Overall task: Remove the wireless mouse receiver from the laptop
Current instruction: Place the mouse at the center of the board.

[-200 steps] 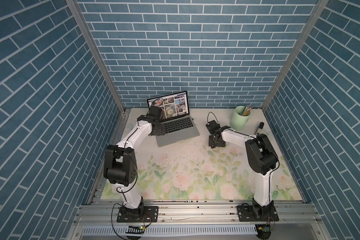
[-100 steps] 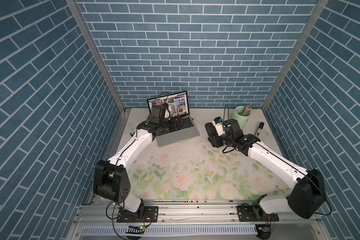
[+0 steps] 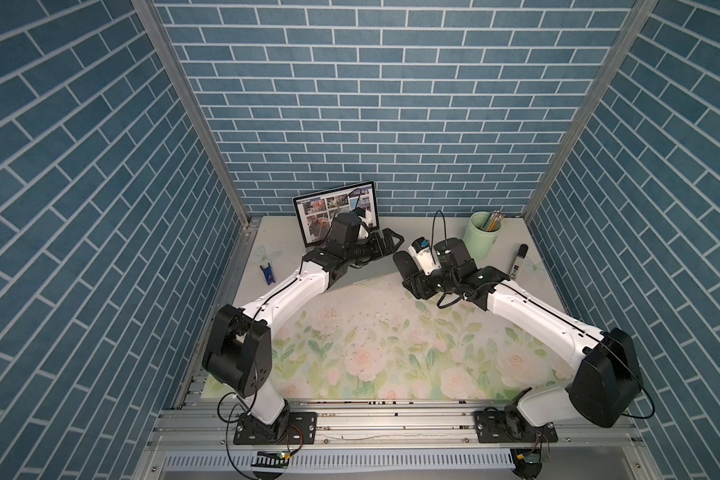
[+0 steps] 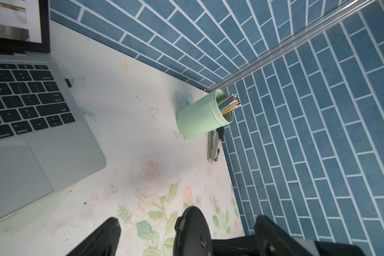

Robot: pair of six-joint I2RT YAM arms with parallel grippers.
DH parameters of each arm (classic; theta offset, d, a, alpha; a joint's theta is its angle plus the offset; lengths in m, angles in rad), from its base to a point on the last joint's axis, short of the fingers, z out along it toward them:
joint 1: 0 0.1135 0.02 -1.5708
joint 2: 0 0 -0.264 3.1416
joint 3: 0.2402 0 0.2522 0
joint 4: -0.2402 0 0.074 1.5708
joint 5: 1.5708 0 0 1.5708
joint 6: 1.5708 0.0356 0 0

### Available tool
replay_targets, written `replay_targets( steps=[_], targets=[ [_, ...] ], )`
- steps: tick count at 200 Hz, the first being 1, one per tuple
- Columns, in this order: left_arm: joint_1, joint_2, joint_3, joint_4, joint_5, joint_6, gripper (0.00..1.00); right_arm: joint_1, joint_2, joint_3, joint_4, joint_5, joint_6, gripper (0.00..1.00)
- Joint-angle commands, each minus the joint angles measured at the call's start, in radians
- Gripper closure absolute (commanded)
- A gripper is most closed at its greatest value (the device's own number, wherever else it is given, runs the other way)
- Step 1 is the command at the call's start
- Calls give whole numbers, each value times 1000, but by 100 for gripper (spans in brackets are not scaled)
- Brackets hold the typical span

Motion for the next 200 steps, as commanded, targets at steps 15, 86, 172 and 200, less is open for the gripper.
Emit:
replay_targets(
  steps=[15, 86, 172, 200],
  targets=[
    [-38, 39, -17, 13, 13, -42, 0, 7, 20, 58, 56, 9, -24, 44],
    [-45, 39, -19, 21, 33, -60, 16, 13, 54, 86, 81, 8, -16, 44],
    [-46, 85, 8, 23, 42, -54, 44, 23, 44, 87, 80, 3, -12, 44],
    [-45, 100, 35, 3, 36, -35, 48, 27, 44, 88, 71, 0, -13, 44]
  ],
)
